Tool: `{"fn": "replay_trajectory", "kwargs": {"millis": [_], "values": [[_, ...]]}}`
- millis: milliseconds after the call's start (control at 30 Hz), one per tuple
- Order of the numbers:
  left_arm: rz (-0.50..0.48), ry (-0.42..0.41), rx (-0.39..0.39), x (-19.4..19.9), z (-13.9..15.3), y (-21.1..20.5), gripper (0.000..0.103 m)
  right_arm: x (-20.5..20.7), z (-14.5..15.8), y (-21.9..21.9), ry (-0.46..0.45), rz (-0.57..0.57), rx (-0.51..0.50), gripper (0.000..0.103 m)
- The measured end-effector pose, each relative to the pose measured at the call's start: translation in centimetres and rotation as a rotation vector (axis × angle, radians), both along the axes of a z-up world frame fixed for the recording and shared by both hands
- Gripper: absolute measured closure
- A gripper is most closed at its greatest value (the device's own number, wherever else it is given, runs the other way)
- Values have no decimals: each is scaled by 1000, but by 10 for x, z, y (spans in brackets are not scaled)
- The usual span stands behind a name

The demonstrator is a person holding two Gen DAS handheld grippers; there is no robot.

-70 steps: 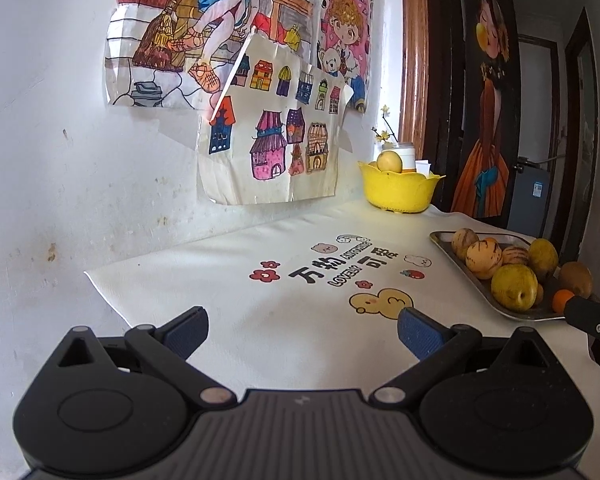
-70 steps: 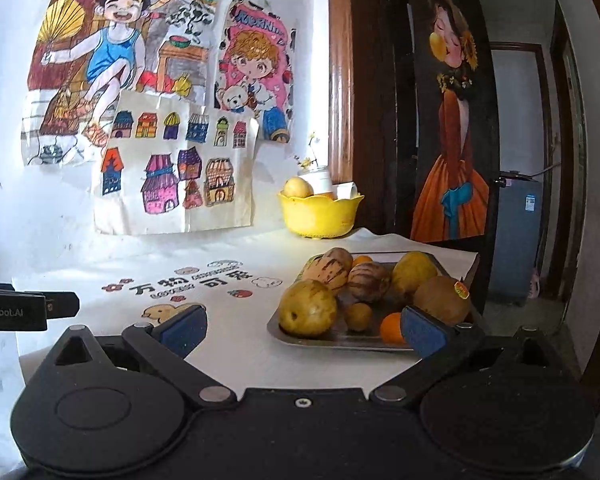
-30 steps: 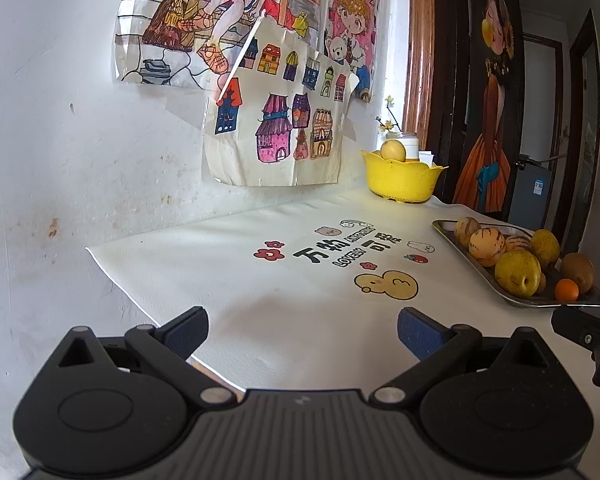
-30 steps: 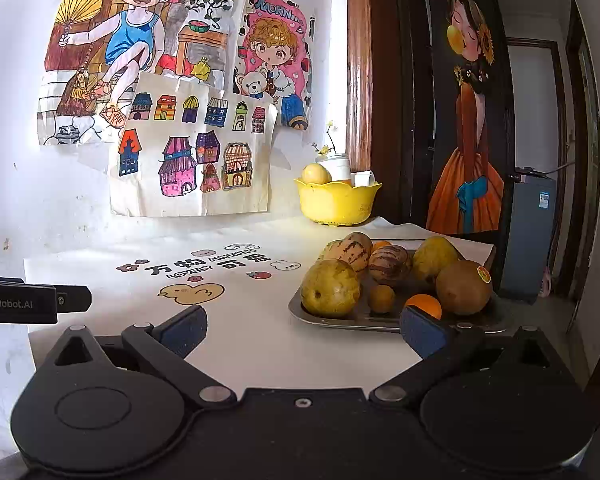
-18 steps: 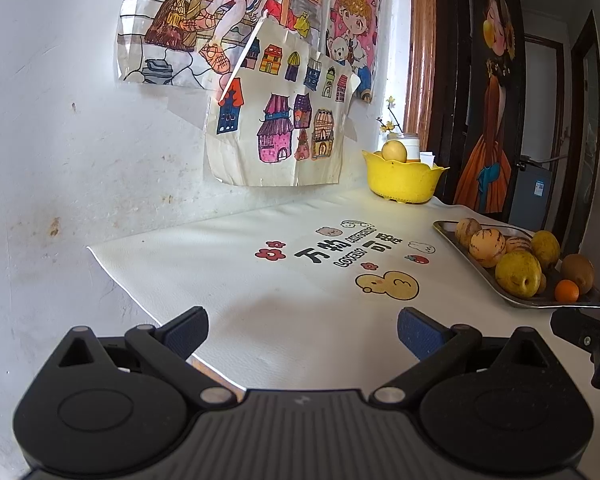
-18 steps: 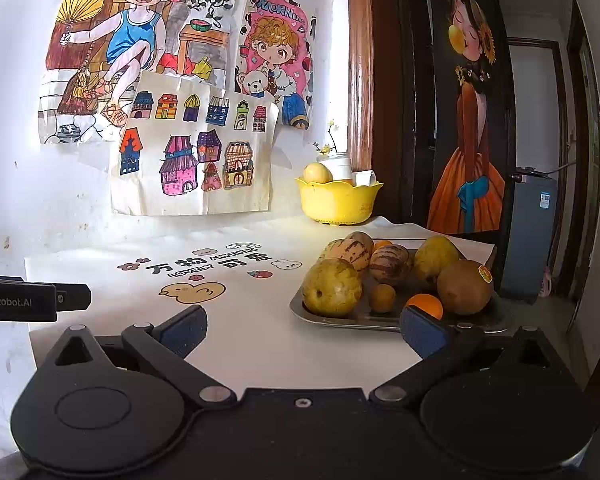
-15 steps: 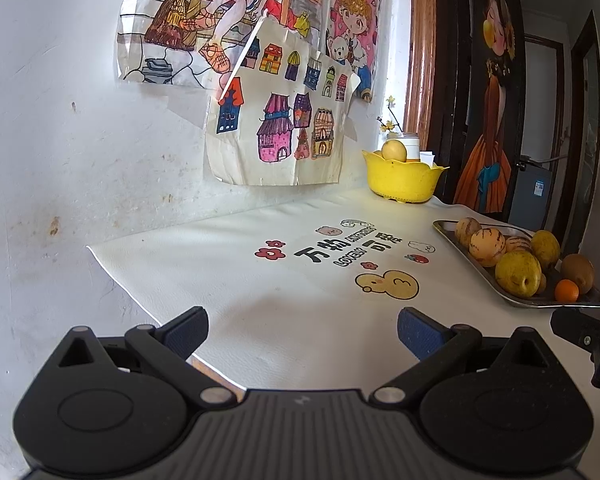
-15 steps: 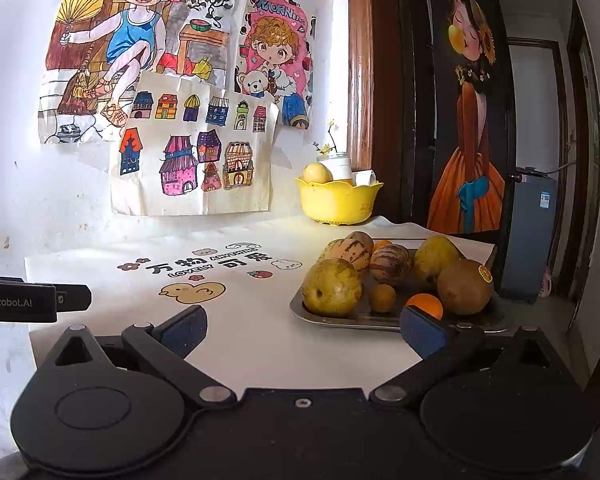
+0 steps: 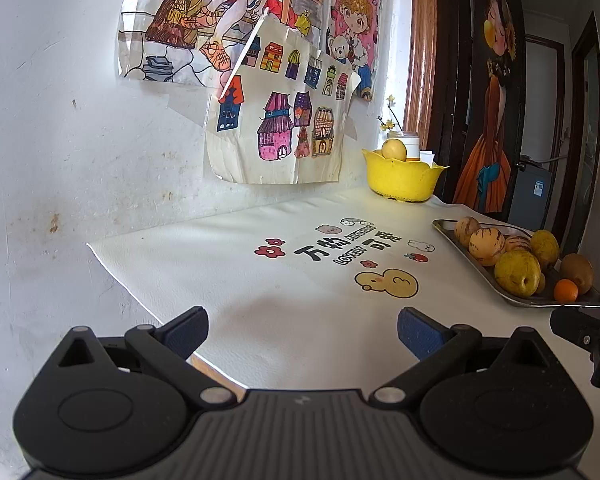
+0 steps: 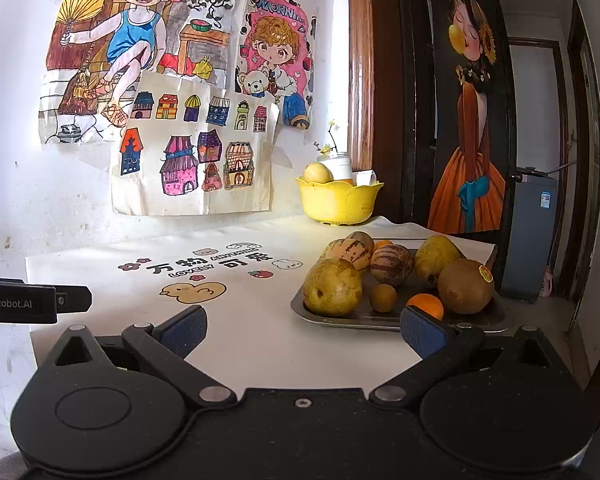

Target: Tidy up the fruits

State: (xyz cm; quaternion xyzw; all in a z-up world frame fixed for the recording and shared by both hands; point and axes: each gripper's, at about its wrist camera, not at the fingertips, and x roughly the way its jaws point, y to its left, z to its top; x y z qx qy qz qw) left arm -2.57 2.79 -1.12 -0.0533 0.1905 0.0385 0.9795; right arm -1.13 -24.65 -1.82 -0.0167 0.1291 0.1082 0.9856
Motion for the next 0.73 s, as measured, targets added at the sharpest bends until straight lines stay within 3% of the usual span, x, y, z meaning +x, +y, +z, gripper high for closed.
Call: {"fn": "replay_trajectory", "kwargs": {"millis": [267,433,600,733], "values": [[-1,0,0,0,0,0,0,0,0,0,0,0,-1,0],[21,16,52,-2,0,-6,0,0,0,0,0,0,0,0],[6,16,9,-2,1,-4,0,0,0,0,0,0,-1,0],[16,9,31,-2,2,-4,0,0,0,0,1,0,-1,0]]}}
